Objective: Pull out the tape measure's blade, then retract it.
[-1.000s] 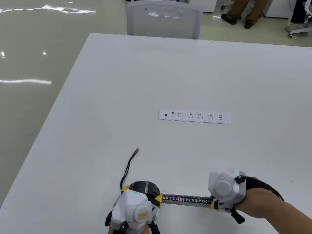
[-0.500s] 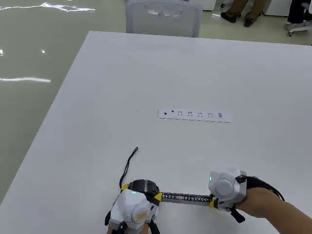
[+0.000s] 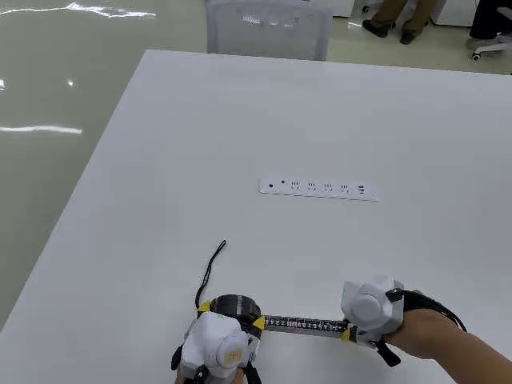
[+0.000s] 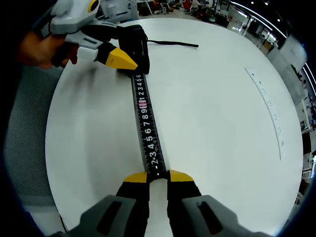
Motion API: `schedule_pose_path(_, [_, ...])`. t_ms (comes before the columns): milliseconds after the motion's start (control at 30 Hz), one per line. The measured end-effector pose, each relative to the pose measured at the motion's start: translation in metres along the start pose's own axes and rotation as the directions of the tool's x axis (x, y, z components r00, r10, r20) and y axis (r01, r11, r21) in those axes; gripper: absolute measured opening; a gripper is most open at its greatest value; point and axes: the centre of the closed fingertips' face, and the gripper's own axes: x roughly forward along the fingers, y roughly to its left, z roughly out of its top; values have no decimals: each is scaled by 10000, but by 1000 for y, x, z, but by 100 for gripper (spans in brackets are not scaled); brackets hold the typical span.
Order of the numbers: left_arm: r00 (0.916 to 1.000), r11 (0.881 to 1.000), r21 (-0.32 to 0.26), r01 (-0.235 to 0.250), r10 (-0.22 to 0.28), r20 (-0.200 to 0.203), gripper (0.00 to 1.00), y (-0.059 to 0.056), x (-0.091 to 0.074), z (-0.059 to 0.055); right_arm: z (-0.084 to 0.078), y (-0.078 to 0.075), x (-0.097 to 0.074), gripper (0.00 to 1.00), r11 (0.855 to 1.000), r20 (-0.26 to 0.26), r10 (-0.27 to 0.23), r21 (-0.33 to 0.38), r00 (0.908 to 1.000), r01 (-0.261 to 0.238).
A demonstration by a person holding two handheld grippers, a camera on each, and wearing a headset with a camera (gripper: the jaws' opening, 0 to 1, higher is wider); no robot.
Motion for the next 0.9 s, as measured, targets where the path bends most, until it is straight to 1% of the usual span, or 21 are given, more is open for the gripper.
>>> schedule_pose_path(67, [10000, 10000, -88, 47, -47, -7, 59, 0, -1, 2, 1, 0, -1, 11, 10000, 11, 26, -2, 10000, -26])
schedule_pose_path(167, [10000, 9991, -429, 67, -64, 65, 60, -2, -3, 4, 1, 0, -1, 12, 10000, -54, 42, -29, 10000, -42])
schedule_pose_path(200, [9996, 9960, -881, 177, -155, 254, 63, -6, -3, 8, 1, 0, -1, 12, 10000, -68, 41, -41, 10000, -42])
schedule_pose_path(233, [9992, 9943, -1051, 185, -147, 364, 66, -7, -4, 11, 0, 0, -1, 12, 10000, -77, 41, -29, 10000, -41])
schedule_pose_path(267, [9992, 9952, -968, 124, -87, 389, 69, -7, -3, 12, 0, 0, -1, 12, 10000, -79, 47, -9, 10000, -47])
schedule_pose_path(300, [9995, 9943, -1064, 44, -11, 307, 70, -6, -2, 11, 0, 0, -1, 12, 10000, -84, 46, -3, 10000, -46])
schedule_pose_path(333, [9996, 9946, -1025, -136, 161, 234, 68, -3, -1, 9, 0, 0, -1, 12, 10000, -98, 40, -3, 9999, -40])
schedule_pose_path(367, [9993, 9950, -976, 202, -169, 343, 62, -5, 1, 12, 0, 0, -1, 12, 10000, -127, 29, 17, 9999, -29])
schedule_pose_path(400, [9998, 9948, -1000, -190, 201, 97, 61, 3, -5, 8, 1, 0, -1, 12, 10000, -133, 22, 19, 9999, -22])
schedule_pose_path(433, [9998, 9961, -878, -111, 123, 134, 61, 1, -7, 8, 0, 0, -1, 12, 10000, -149, 7, 17, 9999, -7])
schedule_pose_path(467, [9998, 9961, -875, -93, 108, 160, 60, 0, -6, 8, 0, 0, -1, 12, 10000, -158, -8, 24, 9999, 9])
schedule_pose_path(533, [9997, 9975, -692, -125, 141, 221, 59, 0, -6, 9, 0, 1, -1, 12, 10000, -176, -47, 6, 9998, 47])
schedule_pose_path(600, [9998, 9984, -555, -96, 105, 159, 58, 1, -6, 10, 4, 3, 1, 12, 10000, -68, -15, 6, 10000, 15])
schedule_pose_path(733, [9999, 9989, -478, 11, -5, 122, 57, 2, -7, 10, 13, 6, 4, 12, 9986, -229, 5, -536, 9997, -17])
schedule_pose_path(867, [10000, 9987, -504, 50, -46, 76, 56, 0, -6, 9, 12, 5, 1, 12, 9998, -77, 117, -177, 9999, -119])
schedule_pose_path(900, [10000, 9987, -511, 56, -52, 79, 56, 0, -6, 9, 13, 7, 0, 12, 9998, -70, 110, -178, 9999, -111])
